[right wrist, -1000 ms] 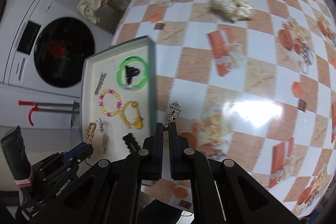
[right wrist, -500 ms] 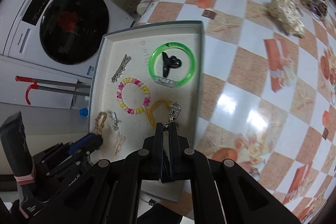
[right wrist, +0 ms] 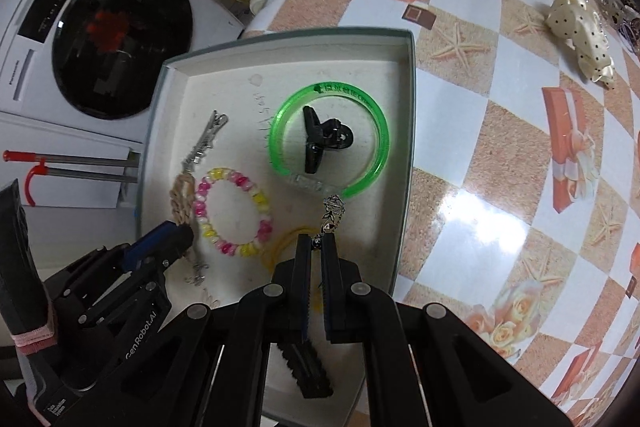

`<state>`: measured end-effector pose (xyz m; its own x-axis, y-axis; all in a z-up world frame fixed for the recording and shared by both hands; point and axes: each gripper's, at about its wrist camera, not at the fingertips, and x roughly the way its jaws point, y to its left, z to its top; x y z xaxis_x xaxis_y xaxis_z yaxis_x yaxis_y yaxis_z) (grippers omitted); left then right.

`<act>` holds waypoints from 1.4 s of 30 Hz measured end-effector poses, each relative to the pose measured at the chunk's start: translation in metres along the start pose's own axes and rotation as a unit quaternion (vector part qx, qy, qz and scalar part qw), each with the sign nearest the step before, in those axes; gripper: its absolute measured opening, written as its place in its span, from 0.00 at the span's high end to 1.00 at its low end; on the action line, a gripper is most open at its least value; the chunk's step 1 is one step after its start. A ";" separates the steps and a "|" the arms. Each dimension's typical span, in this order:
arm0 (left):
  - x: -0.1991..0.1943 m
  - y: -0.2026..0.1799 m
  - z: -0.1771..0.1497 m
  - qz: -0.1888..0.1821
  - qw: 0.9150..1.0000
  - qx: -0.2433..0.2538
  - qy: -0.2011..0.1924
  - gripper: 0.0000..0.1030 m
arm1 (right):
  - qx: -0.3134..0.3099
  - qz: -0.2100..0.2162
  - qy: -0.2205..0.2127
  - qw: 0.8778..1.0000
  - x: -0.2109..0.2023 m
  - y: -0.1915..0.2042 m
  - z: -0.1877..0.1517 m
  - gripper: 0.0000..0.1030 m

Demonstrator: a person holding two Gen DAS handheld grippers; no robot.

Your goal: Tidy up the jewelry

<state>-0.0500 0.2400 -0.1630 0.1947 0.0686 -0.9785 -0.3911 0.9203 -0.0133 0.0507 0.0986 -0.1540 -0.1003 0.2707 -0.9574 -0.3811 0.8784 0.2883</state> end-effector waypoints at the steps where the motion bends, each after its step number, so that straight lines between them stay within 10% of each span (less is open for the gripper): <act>1: 0.003 0.000 0.000 0.005 1.000 0.003 0.001 0.83 | 0.000 -0.002 0.001 1.000 0.003 0.000 0.001 0.95; 22: 0.004 -0.008 -0.003 0.033 0.999 0.018 0.013 0.82 | 0.003 -0.007 0.011 1.000 0.010 0.004 0.000 0.92; 26: 0.000 -0.009 -0.005 0.029 0.999 0.020 0.017 0.82 | 0.013 0.003 -0.001 1.000 -0.006 0.001 -0.005 0.48; 28: -0.001 -0.011 -0.006 0.029 0.999 0.022 0.018 0.64 | 0.016 0.007 -0.012 1.000 -0.017 -0.001 -0.009 0.48; 29: -0.003 -0.011 -0.007 0.031 0.999 0.022 0.016 0.20 | 0.017 0.008 -0.014 1.000 -0.021 -0.003 -0.011 0.48; 30: -0.006 -0.011 -0.008 0.034 0.999 0.018 0.009 0.07 | 0.018 0.010 -0.017 1.000 -0.026 -0.005 -0.014 0.48; 42: -0.031 -0.028 -0.015 0.029 0.999 0.036 -0.006 0.07 | 0.065 -0.001 -0.021 0.998 -0.049 -0.039 -0.041 0.43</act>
<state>-0.0581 0.2062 -0.1353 0.1840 0.1272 -0.9747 -0.3356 0.9401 0.0593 0.0326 0.0348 -0.1187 -0.0604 0.2825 -0.9574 -0.2585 0.9220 0.2884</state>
